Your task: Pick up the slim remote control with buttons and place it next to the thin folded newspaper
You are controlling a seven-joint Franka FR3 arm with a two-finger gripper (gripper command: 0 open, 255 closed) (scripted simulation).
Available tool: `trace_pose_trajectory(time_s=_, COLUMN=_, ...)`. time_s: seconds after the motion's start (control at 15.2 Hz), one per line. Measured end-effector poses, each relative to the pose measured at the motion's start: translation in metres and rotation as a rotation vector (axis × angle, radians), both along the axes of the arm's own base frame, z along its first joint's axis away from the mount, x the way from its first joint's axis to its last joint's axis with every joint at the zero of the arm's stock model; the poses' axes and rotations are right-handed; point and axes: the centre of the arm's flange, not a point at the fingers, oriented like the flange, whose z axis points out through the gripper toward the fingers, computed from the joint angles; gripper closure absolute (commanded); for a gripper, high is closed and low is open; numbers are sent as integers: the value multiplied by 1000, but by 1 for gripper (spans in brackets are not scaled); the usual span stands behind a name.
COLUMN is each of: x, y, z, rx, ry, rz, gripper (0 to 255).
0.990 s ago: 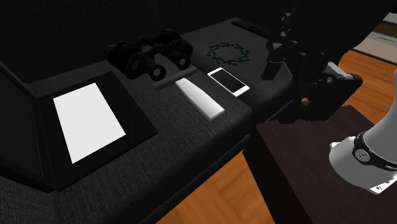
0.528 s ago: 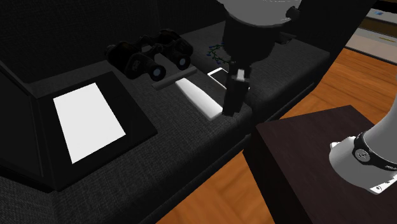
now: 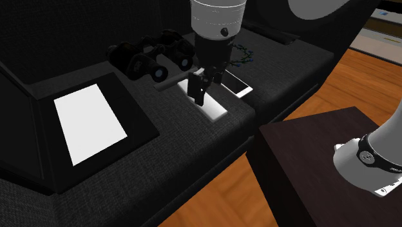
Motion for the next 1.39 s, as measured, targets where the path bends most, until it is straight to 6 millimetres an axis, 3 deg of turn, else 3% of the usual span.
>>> trace_pose_trajectory(time_s=0.53, x=6, y=-89, z=-52, rx=30, ry=-17, rz=-307, gripper=0)
trace_pose_trajectory(time_s=1.06, x=5, y=-97, z=-94, rx=32, ry=-18, rz=-333, gripper=0)
trace_pose_trajectory(time_s=1.39, x=5, y=-98, z=-98, rx=31, ry=-19, rz=-333, gripper=0)
